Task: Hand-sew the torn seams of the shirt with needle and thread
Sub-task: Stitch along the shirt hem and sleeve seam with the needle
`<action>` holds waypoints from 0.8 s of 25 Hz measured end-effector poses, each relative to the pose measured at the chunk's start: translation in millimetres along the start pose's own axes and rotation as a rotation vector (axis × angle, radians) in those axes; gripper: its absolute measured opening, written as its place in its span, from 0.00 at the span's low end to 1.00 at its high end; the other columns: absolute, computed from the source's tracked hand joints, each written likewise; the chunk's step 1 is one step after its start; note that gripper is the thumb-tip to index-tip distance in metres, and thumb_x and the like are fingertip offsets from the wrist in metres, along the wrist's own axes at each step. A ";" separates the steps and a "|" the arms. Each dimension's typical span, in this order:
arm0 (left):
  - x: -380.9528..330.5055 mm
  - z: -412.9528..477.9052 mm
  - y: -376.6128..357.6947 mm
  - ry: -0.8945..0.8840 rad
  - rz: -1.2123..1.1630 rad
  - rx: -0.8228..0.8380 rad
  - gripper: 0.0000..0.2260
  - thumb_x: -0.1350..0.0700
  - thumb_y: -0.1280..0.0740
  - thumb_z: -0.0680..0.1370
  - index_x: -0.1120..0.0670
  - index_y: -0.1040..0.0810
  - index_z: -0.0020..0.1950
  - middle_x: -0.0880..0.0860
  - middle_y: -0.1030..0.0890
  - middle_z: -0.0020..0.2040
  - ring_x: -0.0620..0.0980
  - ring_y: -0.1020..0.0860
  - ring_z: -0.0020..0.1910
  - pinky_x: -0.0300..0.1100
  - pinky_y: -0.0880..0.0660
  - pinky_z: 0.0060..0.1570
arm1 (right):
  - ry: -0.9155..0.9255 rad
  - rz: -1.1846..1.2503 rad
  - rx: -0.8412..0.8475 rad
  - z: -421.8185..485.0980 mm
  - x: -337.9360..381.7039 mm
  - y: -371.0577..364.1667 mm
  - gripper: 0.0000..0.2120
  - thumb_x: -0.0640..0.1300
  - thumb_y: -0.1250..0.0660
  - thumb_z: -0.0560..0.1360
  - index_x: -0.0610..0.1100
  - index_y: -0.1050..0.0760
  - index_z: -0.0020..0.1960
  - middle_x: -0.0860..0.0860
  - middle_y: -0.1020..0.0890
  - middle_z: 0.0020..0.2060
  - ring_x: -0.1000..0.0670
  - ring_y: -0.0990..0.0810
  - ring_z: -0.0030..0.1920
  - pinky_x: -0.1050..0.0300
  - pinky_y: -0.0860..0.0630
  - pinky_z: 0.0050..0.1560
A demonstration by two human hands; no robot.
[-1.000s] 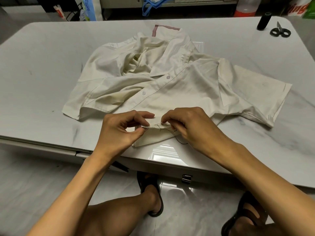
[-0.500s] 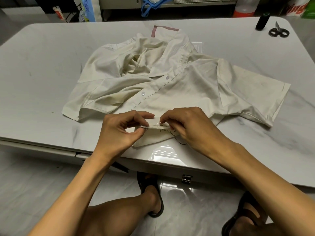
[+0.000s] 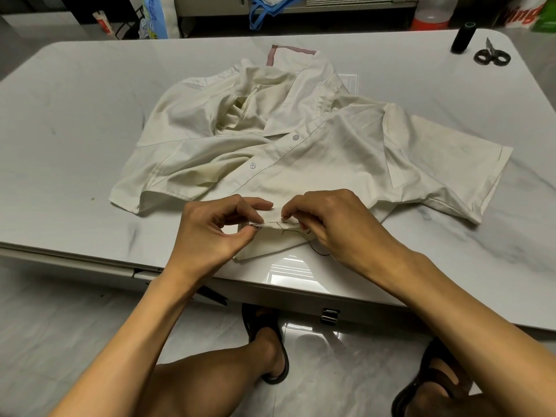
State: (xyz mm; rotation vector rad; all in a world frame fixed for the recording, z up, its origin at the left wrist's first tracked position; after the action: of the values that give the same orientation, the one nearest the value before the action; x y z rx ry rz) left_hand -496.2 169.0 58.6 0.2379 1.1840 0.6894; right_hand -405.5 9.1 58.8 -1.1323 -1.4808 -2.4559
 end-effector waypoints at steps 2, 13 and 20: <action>-0.1 0.0 0.1 -0.001 0.001 -0.002 0.08 0.75 0.28 0.70 0.64 0.18 0.40 0.53 0.14 0.49 0.48 0.15 0.49 0.40 0.19 0.48 | 0.000 -0.004 -0.001 0.2 0.2 0.7 0.09 0.37 0.34 0.77 0.46 0.18 0.52 0.52 0.15 0.43 0.51 0.18 0.45 0.53 0.24 0.46; 0.0 0.2 -2.1 0.115 -0.207 0.090 0.04 0.67 0.26 0.72 0.61 0.15 0.46 0.55 0.13 0.46 0.52 0.14 0.49 0.44 0.19 0.51 | 0.091 -0.106 0.056 2.7 6.0 1.6 0.13 0.32 0.35 0.71 0.47 0.18 0.47 0.53 0.20 0.35 0.49 0.23 0.35 0.52 0.26 0.34; -3.6 3.5 -9.5 0.211 -0.335 0.114 0.08 0.73 0.29 0.73 0.61 0.17 0.44 0.56 0.15 0.35 0.55 0.16 0.34 0.42 0.19 0.40 | 0.198 -0.135 0.072 2.7 19.9 -2.1 0.12 0.36 0.38 0.68 0.46 0.19 0.44 0.53 0.23 0.32 0.51 0.26 0.33 0.58 0.33 0.32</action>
State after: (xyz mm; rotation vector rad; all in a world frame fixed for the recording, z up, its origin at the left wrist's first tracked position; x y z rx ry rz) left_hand -490.2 160.1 57.8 0.0588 1.4261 0.3594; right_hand -419.3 18.5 70.2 -0.7750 -1.6174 -2.4913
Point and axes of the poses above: each hand's wrist, its own z-axis towards the middle knuckle, its own y-axis out of the back of the hand, x = y × z, the point moved 5 cm from there along z, towards the middle knuckle
